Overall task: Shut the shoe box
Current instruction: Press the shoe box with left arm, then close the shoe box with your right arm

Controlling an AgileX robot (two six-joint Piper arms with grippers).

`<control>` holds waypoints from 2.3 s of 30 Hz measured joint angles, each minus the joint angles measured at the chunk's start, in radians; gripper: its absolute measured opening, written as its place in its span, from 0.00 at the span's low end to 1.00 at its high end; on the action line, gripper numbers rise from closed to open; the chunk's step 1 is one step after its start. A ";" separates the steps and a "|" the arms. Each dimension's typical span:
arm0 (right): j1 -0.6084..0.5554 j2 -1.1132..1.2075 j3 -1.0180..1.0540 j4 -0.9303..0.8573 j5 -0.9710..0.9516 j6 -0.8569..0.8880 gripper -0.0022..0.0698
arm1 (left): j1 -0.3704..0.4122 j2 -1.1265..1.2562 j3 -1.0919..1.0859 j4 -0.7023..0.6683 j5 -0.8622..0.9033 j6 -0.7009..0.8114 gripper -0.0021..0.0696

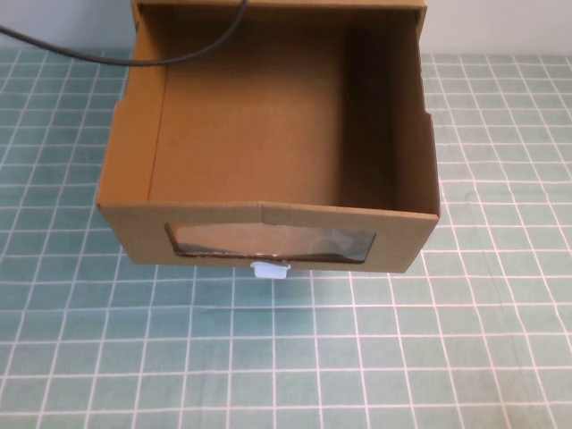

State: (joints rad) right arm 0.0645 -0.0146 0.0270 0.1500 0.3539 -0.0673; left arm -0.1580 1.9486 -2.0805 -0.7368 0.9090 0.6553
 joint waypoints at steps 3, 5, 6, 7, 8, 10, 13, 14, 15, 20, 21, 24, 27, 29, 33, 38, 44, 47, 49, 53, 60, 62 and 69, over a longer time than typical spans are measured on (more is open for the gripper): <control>0.000 0.000 0.000 0.000 0.000 0.000 0.01 | -0.007 0.077 -0.097 0.033 0.051 -0.040 0.02; 0.000 0.000 0.000 0.000 0.000 0.000 0.01 | -0.007 0.097 -0.132 0.052 0.067 -0.058 0.02; 0.000 0.000 0.000 0.000 0.000 0.000 0.01 | -0.007 0.099 -0.142 0.065 0.073 -0.063 0.02; 0.000 0.000 0.000 0.000 0.000 0.000 0.01 | -0.007 0.099 -0.148 0.081 0.081 -0.067 0.02; 0.000 0.000 0.000 0.000 -0.003 0.000 0.01 | -0.007 0.099 -0.152 0.092 0.088 -0.072 0.02; 0.000 0.000 0.000 0.006 -0.033 0.000 0.01 | -0.007 0.099 -0.157 0.110 0.097 -0.078 0.02; 0.000 0.000 0.000 0.094 -0.130 0.000 0.01 | -0.007 0.099 -0.158 0.133 0.101 -0.083 0.02; 0.000 0.000 0.000 0.134 -0.171 0.000 0.01 | -0.007 0.099 -0.158 0.138 0.101 -0.085 0.02; 0.000 0.000 0.000 0.190 -0.212 0.000 0.01 | -0.007 0.099 -0.158 0.139 0.101 -0.084 0.02; 0.000 0.000 0.000 0.402 -0.354 0.000 0.01 | -0.007 0.099 -0.158 0.142 0.103 -0.084 0.02; 0.000 0.000 0.000 0.429 -0.374 0.000 0.01 | -0.007 0.099 -0.158 0.142 0.104 -0.084 0.02; 0.000 0.000 -0.003 0.503 -0.354 0.000 0.01 | -0.007 0.099 -0.158 0.139 0.106 -0.084 0.02; 0.000 0.005 -0.068 0.530 -0.146 0.000 0.01 | -0.007 0.099 -0.158 0.139 0.106 -0.084 0.02; 0.000 0.054 -0.154 0.533 -0.008 0.000 0.01 | -0.007 0.099 -0.158 0.139 0.106 -0.084 0.02; 0.000 0.243 -0.349 0.501 0.280 -0.011 0.01 | -0.007 0.099 -0.158 0.139 0.106 -0.085 0.02; 0.000 0.523 -0.561 0.488 0.499 -0.157 0.01 | -0.007 0.099 -0.158 0.139 0.106 -0.085 0.02; 0.019 0.869 -0.793 0.494 0.638 -0.269 0.01 | -0.007 0.099 -0.158 0.139 0.104 -0.085 0.02; 0.111 0.990 -0.871 0.490 0.628 -0.277 0.01 | -0.007 0.099 -0.158 0.139 0.102 -0.085 0.02; 0.213 1.051 -0.913 0.474 0.596 -0.261 0.01 | -0.007 0.099 -0.158 0.139 0.100 -0.087 0.02; 0.436 1.142 -0.987 0.376 0.502 -0.140 0.01 | -0.007 0.099 -0.158 0.139 0.098 -0.093 0.02; 0.640 1.282 -1.095 0.290 0.334 -0.036 0.01 | -0.007 0.099 -0.158 0.139 0.098 -0.095 0.02; 0.645 1.325 -1.129 0.281 0.315 -0.031 0.01 | -0.007 0.099 -0.158 0.139 0.098 -0.095 0.02; 0.645 1.459 -1.235 0.261 0.265 -0.029 0.01 | -0.007 0.099 -0.158 0.139 0.098 -0.095 0.02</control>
State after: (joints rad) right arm 0.7100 1.4445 -1.2084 0.4106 0.6187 -0.0963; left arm -0.1645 2.0472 -2.2386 -0.5973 1.0069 0.5599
